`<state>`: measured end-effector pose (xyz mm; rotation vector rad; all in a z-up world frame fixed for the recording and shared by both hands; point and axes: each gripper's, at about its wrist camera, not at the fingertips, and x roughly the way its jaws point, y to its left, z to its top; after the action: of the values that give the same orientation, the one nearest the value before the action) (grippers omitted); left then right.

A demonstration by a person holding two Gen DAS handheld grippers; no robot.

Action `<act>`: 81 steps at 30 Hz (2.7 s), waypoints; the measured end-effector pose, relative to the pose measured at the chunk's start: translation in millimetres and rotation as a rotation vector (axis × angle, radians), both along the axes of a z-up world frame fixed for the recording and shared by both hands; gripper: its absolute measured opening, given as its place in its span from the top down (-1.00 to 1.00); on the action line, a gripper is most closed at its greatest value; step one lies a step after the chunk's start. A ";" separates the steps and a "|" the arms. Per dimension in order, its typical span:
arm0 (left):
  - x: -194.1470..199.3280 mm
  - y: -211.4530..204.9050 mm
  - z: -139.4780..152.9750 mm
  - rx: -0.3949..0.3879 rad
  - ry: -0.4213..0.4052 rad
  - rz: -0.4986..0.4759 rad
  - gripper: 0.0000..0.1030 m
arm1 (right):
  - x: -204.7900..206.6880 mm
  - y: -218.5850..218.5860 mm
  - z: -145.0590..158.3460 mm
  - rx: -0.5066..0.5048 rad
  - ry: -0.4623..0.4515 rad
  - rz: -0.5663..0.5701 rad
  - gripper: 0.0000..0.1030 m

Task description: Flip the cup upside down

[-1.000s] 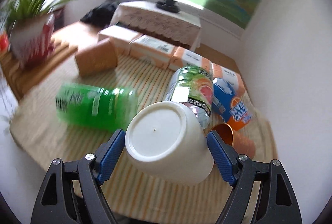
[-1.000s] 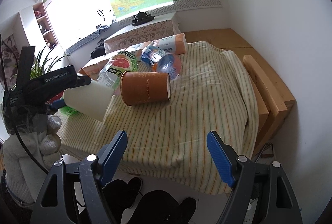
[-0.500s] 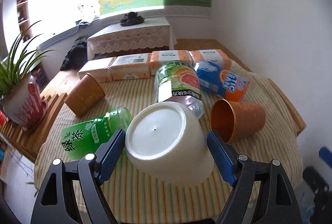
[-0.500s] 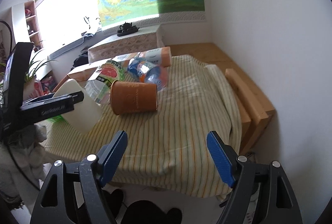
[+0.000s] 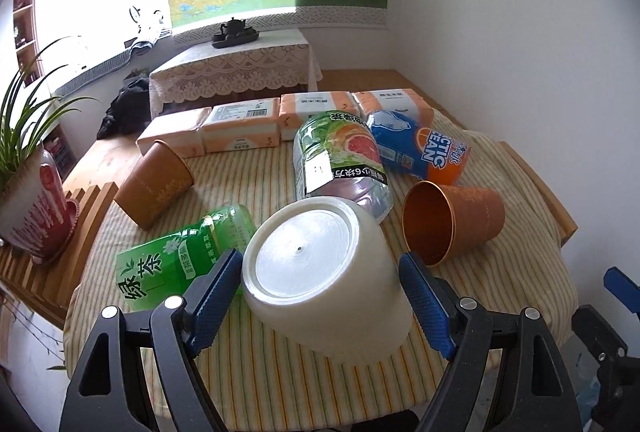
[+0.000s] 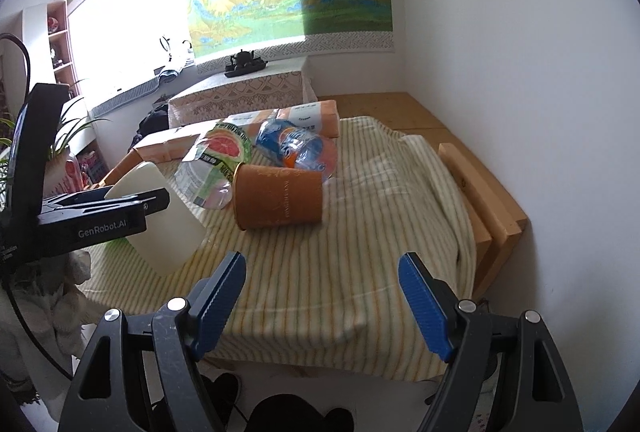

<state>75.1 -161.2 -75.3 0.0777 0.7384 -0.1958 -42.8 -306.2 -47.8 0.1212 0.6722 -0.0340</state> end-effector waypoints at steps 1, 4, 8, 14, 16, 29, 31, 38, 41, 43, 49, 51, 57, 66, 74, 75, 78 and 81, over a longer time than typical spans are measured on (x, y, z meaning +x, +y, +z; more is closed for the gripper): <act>0.2 -0.1 0.1 -0.002 -0.001 0.000 -0.61 | 0.1 1.4 -0.3 -0.001 0.001 -0.001 -0.46; 2.2 -4.2 -2.2 -0.016 0.012 -0.036 -0.62 | 1.0 3.3 -0.3 -0.004 0.001 -0.004 -0.46; 2.3 -14.0 -7.3 -0.011 0.036 -0.079 -0.65 | 1.5 3.1 0.4 0.003 0.001 -0.010 -0.46; -1.3 -14.5 -5.6 -0.053 0.026 -0.098 -0.90 | 1.2 6.4 -0.2 -0.012 0.006 -0.008 -0.46; -2.0 -14.1 -3.6 -0.068 0.027 -0.106 -0.96 | 0.6 6.4 0.7 -0.009 0.005 -0.009 -0.46; -63.3 35.5 43.2 -0.118 -0.152 -0.020 -0.98 | -17.9 24.6 24.5 -0.028 -0.064 0.005 -0.47; -76.4 47.8 52.3 -0.125 -0.187 -0.002 -0.98 | -21.4 31.2 29.5 -0.036 -0.080 0.015 -0.47; -124.9 86.4 77.4 -0.119 -0.291 0.067 -0.99 | -33.4 57.4 46.3 -0.048 -0.140 0.046 -0.61; -142.6 99.3 81.0 -0.127 -0.310 0.084 -0.99 | -40.2 64.4 48.2 -0.049 -0.153 0.048 -0.64; -151.9 106.5 81.4 -0.132 -0.318 0.093 -0.99 | -44.0 67.4 49.2 -0.052 -0.160 0.039 -0.65; -168.5 116.5 72.1 -0.123 -0.316 0.118 -0.99 | -59.4 71.9 47.9 -0.045 -0.188 0.003 -0.80; -168.7 120.7 68.1 -0.139 -0.295 0.122 -0.99 | -63.7 71.8 46.8 -0.038 -0.189 -0.006 -0.81; -170.9 132.0 59.1 -0.159 -0.288 0.157 -0.99 | -70.9 75.0 46.1 -0.059 -0.201 -0.023 -0.82; -166.4 133.4 59.5 -0.146 -0.301 0.169 -0.99 | -70.4 81.9 49.5 -0.084 -0.221 -0.030 -0.82; -163.7 131.7 60.3 -0.136 -0.305 0.169 -0.99 | -66.9 84.0 48.1 -0.088 -0.217 -0.024 -0.83; -163.4 131.4 60.4 -0.135 -0.306 0.169 -0.99 | -66.3 83.8 47.8 -0.088 -0.216 -0.023 -0.83; -163.3 129.7 61.1 -0.134 -0.312 0.166 -0.99 | -65.2 82.9 47.5 -0.086 -0.214 -0.025 -0.82; -163.6 128.4 61.8 -0.126 -0.319 0.168 -0.99 | -64.9 82.8 47.4 -0.087 -0.214 -0.025 -0.82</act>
<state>-88.6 -32.7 -13.5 -0.0721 0.4108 -0.0669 -107.6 -223.3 -0.5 0.0481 0.4550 -0.0736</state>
